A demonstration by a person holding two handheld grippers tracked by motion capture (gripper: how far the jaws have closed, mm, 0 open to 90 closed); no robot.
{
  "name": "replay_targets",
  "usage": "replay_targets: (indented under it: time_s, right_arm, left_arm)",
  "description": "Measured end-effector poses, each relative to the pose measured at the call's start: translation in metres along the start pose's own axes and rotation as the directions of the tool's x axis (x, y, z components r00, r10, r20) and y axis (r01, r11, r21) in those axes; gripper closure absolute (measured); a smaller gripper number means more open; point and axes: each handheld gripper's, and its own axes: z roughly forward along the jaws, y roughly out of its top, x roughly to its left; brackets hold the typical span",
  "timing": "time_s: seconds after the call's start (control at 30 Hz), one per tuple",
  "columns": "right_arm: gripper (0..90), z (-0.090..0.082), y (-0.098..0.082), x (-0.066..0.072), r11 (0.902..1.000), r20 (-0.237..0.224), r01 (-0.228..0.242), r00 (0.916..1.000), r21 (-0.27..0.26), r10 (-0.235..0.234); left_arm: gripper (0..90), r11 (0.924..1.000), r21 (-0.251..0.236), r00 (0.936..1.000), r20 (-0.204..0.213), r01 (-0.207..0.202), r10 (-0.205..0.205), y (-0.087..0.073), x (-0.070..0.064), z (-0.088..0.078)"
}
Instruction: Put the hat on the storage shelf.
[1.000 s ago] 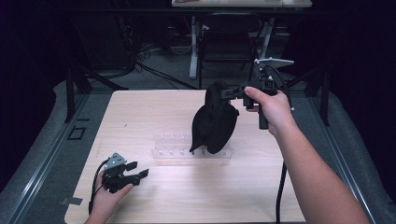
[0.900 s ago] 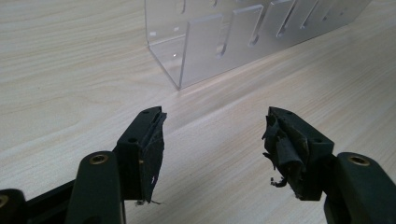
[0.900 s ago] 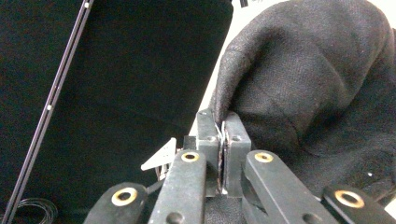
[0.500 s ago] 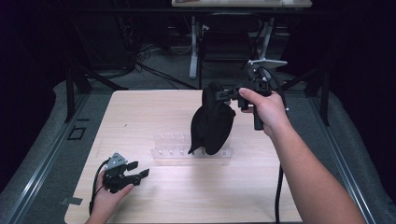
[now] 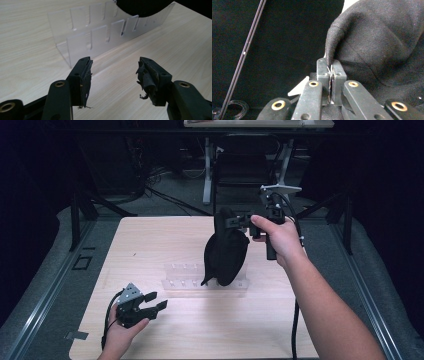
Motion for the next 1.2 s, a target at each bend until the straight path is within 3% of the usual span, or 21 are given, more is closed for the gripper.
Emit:
replay_targets:
  time_s: [0.33,0.7,1.2]
  right_arm:
    - [88.1,0.005,0.001,0.001,1.0000,-0.008,-0.005,1.0000,-0.008,0.005]
    - [88.0,0.011,0.002,0.005,0.9999,-0.013,-0.004,0.9999,-0.010,0.004]
    - [87.9,0.014,0.004,0.003,0.9996,-0.034,-0.016,0.9993,-0.022,0.015]
  left_arm:
    - [46.4,0.9996,-0.021,0.9994,0.028,-0.018,0.019,0.016,-0.008,0.000]
    - [46.0,0.9982,-0.032,0.9972,0.053,-0.051,0.053,0.037,-0.015,0.017]
    - [48.7,0.9937,-0.040,0.9879,0.111,-0.105,0.109,0.062,-0.043,0.040]
